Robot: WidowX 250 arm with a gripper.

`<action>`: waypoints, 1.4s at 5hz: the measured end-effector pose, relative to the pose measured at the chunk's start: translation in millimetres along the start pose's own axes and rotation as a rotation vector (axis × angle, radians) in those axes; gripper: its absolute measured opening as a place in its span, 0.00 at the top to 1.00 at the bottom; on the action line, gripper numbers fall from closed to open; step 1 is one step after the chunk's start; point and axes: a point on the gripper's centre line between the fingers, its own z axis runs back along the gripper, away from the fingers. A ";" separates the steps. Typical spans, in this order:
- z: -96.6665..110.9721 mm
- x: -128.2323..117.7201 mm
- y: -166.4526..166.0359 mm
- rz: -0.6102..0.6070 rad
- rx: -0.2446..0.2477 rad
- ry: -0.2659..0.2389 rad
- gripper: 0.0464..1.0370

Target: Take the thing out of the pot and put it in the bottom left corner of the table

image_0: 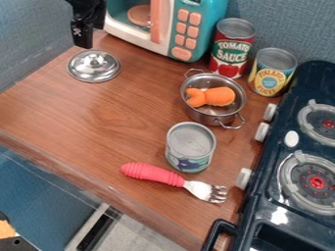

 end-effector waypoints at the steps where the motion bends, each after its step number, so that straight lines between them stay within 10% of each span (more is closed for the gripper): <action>1: -15.6 -5.9 5.9 -0.007 0.041 0.004 0.04; 4: -3.4 -65.0 29.6 -0.218 -0.004 0.080 0.04; 7: 33.8 -157.2 33.4 -0.107 -0.027 0.203 0.04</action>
